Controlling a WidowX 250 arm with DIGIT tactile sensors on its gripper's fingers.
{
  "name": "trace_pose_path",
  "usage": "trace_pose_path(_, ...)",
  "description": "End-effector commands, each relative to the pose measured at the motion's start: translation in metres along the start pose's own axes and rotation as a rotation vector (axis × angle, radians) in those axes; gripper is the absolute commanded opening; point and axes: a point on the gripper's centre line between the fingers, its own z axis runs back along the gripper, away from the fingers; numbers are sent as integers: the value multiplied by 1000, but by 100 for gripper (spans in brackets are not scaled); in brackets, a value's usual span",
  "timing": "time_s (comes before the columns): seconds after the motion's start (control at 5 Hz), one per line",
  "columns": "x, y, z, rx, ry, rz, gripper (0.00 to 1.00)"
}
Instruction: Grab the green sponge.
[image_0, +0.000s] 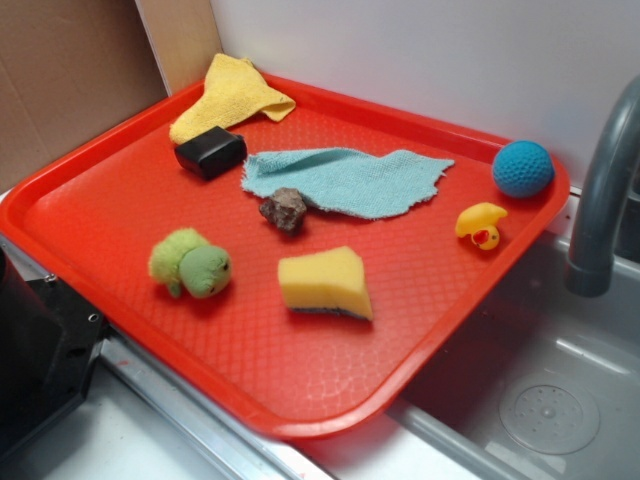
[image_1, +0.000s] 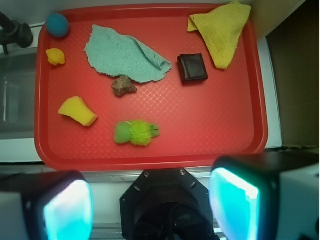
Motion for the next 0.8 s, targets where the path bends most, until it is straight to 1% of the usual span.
trace_pose_path(0.0,0,0,0,0,0,0,100)
trace_pose_path(0.2,32,-46,-56,58,41,-232,100)
trace_pose_path(0.4,48,-71,-108,60,4,-361,100)
trace_pose_path(0.6,50,-89,-158,-15,-6,-496,100)
